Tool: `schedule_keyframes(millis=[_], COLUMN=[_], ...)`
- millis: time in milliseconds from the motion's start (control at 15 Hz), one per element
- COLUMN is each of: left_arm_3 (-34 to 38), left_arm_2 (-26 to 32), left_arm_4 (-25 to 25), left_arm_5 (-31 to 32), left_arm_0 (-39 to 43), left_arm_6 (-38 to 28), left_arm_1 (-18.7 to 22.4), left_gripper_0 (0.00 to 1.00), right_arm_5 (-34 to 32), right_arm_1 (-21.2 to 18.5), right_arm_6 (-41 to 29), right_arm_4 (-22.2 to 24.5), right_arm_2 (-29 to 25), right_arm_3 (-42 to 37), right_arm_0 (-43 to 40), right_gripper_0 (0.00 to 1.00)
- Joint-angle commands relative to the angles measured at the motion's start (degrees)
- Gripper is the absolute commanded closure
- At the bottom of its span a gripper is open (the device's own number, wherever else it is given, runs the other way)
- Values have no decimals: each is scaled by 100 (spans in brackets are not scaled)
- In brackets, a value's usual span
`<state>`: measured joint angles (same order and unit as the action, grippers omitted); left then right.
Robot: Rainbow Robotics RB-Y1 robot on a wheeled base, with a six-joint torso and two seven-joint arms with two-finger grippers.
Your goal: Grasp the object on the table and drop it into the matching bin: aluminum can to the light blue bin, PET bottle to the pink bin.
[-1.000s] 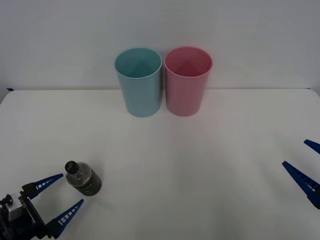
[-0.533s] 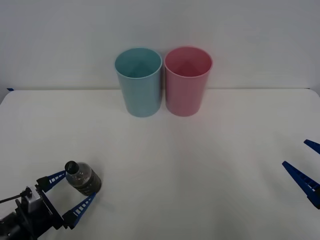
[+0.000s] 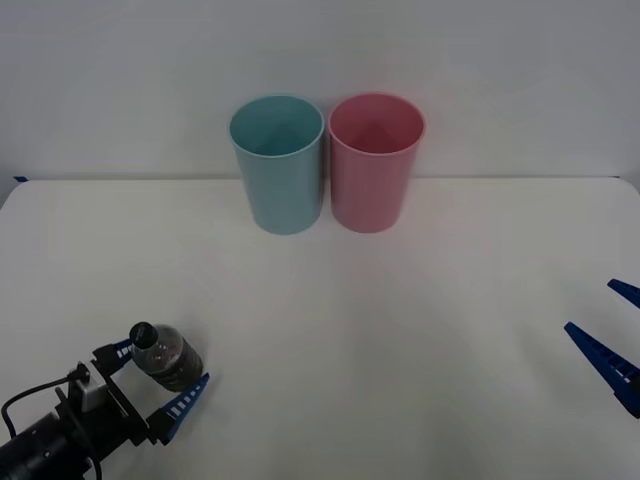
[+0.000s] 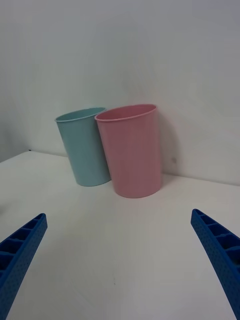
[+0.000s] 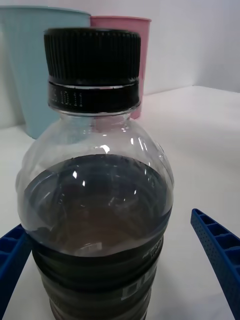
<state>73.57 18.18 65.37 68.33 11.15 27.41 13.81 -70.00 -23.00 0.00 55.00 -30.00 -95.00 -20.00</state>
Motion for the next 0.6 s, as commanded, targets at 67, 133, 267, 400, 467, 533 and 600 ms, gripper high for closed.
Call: schedule_keyframes(millis=[67, 133, 267, 400, 467, 533, 600], left_arm_3=[-18, -18, -36, -36, -36, -36, -36], left_arm_2=[10, 10, 10, 19, 19, 19, 19], left_arm_4=[11, 11, 11, -16, -16, -16, -16], left_arm_5=[-13, -13, -13, -13, -13, -13, -4], left_arm_0=[-8, -8, -8, -17, -17, -17, -17], left_arm_6=[1, 1, 1, 19, 19, 19, 10], left_arm_1=[7, -1, 7, 7, 7, 7, -1], left_gripper_0=[0, 0, 65, 100, 100, 100, 100], right_arm_5=[0, 0, 0, 0, 0, 0, 0], right_arm_1=[0, 0, 0, 0, 0, 0, 0], right_arm_6=[0, 0, 0, 0, 0, 0, 0], right_arm_4=[0, 0, 0, 0, 0, 0, 0], right_arm_2=[0, 0, 0, 0, 0, 0, 0], right_arm_3=[0, 0, 0, 0, 0, 0, 0], right_arm_0=[0, 0, 0, 0, 0, 0, 0], right_gripper_0=[0, 0, 0, 0, 0, 0, 0])
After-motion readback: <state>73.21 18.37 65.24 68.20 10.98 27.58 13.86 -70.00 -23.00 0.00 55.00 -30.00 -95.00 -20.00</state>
